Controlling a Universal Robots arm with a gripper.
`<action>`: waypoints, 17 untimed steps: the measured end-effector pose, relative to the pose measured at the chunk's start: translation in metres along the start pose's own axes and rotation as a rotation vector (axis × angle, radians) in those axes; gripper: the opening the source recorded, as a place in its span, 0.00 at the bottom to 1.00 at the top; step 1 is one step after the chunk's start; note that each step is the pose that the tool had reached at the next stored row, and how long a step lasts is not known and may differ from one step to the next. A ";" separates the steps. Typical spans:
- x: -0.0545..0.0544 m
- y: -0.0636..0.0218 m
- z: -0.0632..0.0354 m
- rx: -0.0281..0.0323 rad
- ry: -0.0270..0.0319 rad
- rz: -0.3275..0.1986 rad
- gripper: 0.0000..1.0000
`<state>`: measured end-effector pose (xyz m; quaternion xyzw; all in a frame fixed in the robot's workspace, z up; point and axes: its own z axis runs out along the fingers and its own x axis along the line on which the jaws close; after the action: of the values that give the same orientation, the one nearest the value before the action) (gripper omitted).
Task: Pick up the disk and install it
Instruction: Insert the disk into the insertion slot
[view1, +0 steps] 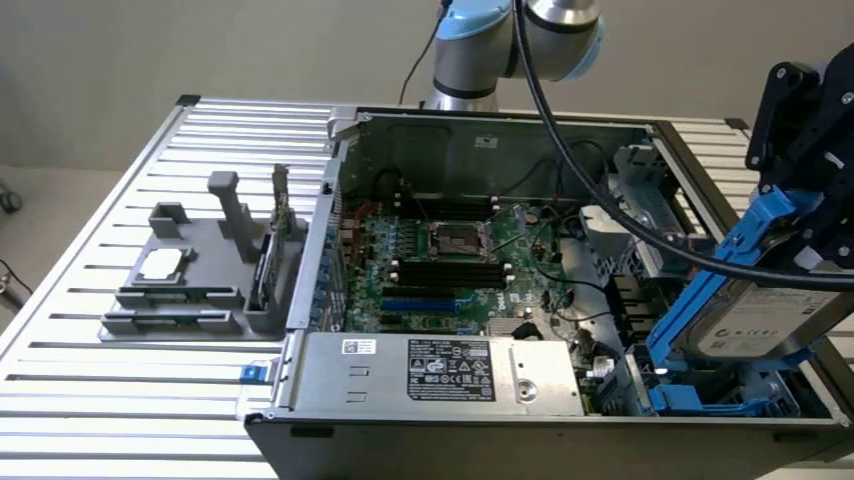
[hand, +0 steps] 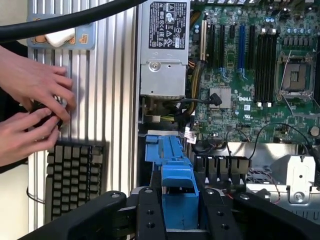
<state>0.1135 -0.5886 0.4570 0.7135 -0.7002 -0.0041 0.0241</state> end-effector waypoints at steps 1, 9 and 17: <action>-0.002 -0.0001 0.0019 0.0001 0.0000 0.000 0.32; -0.007 -0.0068 0.0123 0.0024 0.0000 0.003 0.32; -0.008 -0.0072 0.0217 0.0023 0.0008 0.031 0.32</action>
<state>0.1197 -0.5815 0.4349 0.7025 -0.7113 -0.0026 0.0237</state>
